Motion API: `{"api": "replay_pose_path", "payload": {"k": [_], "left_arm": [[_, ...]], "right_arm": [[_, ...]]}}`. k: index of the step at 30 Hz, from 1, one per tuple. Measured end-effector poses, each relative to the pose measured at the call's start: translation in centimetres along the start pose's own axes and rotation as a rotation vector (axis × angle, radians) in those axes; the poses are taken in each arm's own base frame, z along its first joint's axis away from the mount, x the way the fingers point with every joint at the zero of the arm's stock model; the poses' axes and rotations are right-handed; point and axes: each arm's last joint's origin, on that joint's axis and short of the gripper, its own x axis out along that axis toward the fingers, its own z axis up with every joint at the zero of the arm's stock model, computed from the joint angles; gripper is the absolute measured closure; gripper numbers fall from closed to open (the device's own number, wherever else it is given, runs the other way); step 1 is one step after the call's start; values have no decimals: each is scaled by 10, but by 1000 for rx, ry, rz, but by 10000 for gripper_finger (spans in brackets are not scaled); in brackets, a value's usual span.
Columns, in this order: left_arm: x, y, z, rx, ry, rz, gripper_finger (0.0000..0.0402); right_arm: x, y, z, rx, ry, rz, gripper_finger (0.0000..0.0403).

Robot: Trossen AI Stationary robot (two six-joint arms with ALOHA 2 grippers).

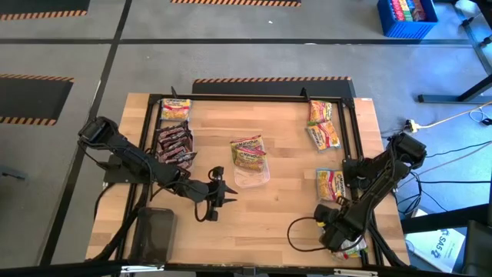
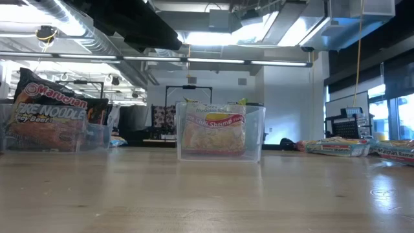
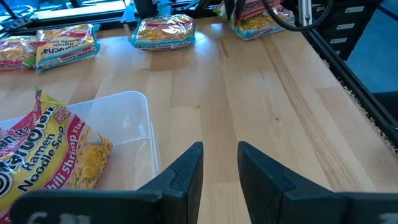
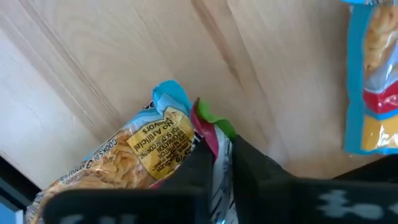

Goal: Sort Maruchan noodles
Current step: Put the green noodle pack into the right transparent bin

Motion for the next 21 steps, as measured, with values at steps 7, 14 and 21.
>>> {"api": "replay_pose_path", "payload": {"k": [7, 14, 21], "left_arm": [[0, 0, 0, 0, 0, 0, 309], [0, 0, 0, 0, -1, 0, 308], [0, 0, 3, -11, -27, -3, 307]], "right_arm": [[-5, -2, 2, -36, -35, 12, 393], [-35, -3, 17, -108, -174, 43, 400], [-78, -3, 42, -283, -547, 28, 395]]}}
